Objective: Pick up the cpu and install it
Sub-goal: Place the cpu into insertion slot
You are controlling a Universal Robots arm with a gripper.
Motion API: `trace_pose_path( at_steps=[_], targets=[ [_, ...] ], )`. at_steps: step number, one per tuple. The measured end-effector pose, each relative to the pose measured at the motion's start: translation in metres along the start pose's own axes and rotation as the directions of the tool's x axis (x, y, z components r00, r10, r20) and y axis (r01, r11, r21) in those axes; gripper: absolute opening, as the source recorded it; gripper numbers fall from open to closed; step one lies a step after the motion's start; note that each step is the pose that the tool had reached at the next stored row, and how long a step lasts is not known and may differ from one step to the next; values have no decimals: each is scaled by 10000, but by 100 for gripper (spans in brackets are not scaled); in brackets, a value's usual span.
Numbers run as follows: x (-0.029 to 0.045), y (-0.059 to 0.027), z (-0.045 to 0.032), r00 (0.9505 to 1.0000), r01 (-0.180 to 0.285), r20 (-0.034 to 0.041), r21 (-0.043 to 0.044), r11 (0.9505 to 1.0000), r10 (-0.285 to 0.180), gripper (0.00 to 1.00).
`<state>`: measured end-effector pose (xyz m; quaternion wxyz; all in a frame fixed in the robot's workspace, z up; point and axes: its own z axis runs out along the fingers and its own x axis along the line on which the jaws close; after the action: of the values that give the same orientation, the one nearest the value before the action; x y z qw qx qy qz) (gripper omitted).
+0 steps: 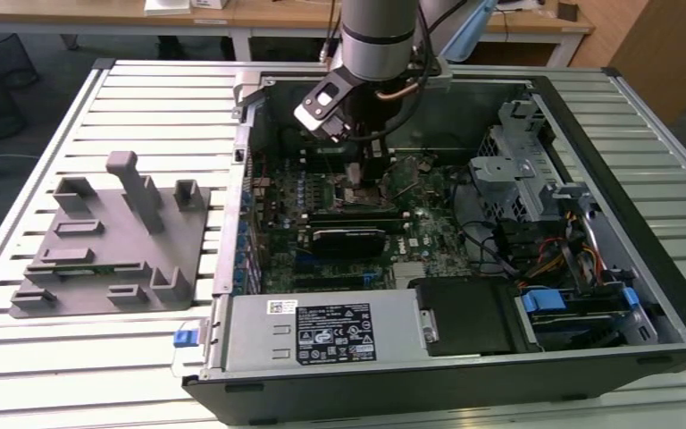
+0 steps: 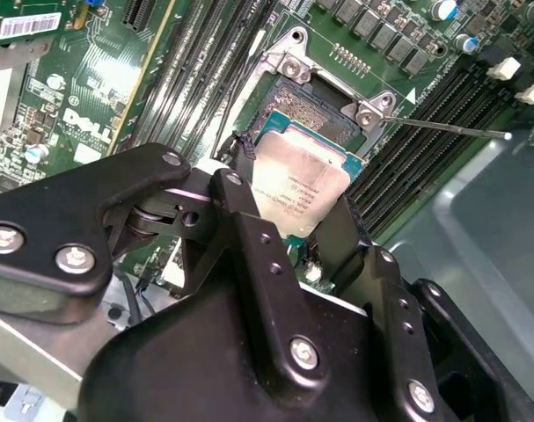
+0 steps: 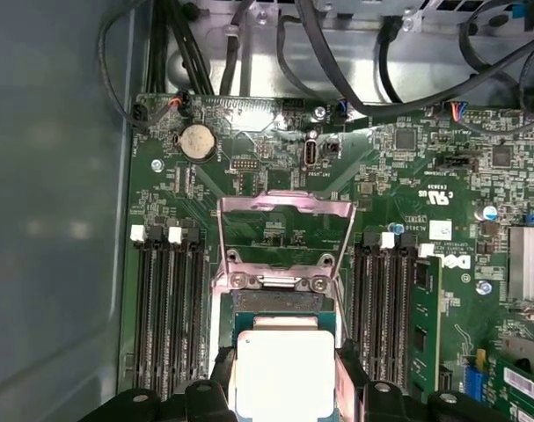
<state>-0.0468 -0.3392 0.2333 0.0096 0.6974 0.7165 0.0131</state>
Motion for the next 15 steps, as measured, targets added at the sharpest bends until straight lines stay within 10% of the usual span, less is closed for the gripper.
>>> trace_pose_path(
  at_steps=[15],
  targets=[
    [30, -4, 162, 10000, -54, 2, 0, 10000, 54, 53]
  ],
)
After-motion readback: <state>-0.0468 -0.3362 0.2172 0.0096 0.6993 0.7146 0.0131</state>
